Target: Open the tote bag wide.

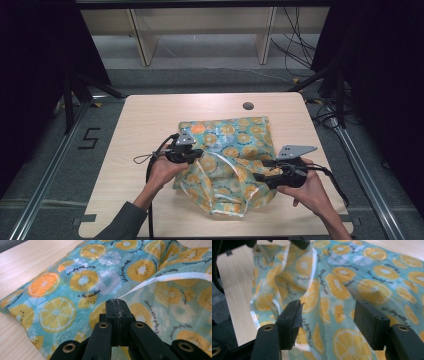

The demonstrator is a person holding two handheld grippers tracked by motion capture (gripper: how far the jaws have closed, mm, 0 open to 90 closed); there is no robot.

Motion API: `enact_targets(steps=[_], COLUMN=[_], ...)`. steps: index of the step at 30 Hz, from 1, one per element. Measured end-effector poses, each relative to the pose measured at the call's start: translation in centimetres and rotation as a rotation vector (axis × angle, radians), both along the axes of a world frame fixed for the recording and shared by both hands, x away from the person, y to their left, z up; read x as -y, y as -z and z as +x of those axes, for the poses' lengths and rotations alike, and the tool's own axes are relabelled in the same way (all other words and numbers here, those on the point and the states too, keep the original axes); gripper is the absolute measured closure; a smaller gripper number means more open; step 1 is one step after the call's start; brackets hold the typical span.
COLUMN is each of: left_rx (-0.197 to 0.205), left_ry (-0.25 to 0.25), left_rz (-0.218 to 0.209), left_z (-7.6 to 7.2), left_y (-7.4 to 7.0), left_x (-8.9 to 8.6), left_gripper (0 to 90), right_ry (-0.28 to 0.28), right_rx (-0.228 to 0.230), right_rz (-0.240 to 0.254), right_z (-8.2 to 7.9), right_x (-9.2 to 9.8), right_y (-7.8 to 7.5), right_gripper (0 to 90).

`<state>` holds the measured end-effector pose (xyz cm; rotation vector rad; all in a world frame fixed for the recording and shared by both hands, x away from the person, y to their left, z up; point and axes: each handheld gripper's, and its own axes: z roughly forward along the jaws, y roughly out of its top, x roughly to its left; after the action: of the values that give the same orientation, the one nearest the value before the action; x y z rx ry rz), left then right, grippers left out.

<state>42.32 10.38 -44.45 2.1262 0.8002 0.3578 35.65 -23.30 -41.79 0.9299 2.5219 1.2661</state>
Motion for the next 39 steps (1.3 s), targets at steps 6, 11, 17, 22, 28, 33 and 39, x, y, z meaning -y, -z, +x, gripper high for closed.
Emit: enact_targets(steps=[6, 11, 17, 22, 28, 33, 39], left_rx=[-0.018, -0.018, -0.043, -0.068, -0.082, -0.128, -0.093], left_ry=[0.019, 0.017, 0.015, 0.045, 0.045, 0.033, 0.102], left_rz=[-0.002, -0.012, -0.011, -0.014, -0.047, -0.069, 0.002], left_z=[0.3, 0.3, 0.9, 1.0, 1.0, 0.0, -3.1], left_y=[0.0, 0.0, 0.6, 0.7, 0.6, -0.2, -1.8], left_x=[-0.4, -0.4, -0.7, -0.7, -0.9, -1.1, -0.2], left_gripper=[89.3, 89.1, 88.7, 85.1, 80.6, 49.8, 28.7], right_ry=[-0.05, -0.131, -0.069, -0.036, 0.019, 0.066, 0.115], right_rx=[-0.022, -0.001, 0.071, 0.081, 0.065, 0.03, -0.006], right_rz=[-0.102, -0.135, -0.115, -0.11, -0.135, -0.147, -0.174], right_z=[0.7, 1.6, 3.3, 5.3, 8.8, 11.3, 13.1], right_x=[-1.4, -2.0, -1.5, -1.4, -1.4, -1.3, -1.3], right_y=[1.3, 1.9, 0.3, -0.5, -0.4, -0.5, 0.0], right_gripper=[52.9, 89.6, 90.0, 90.0, 90.0, 90.0, 90.0])
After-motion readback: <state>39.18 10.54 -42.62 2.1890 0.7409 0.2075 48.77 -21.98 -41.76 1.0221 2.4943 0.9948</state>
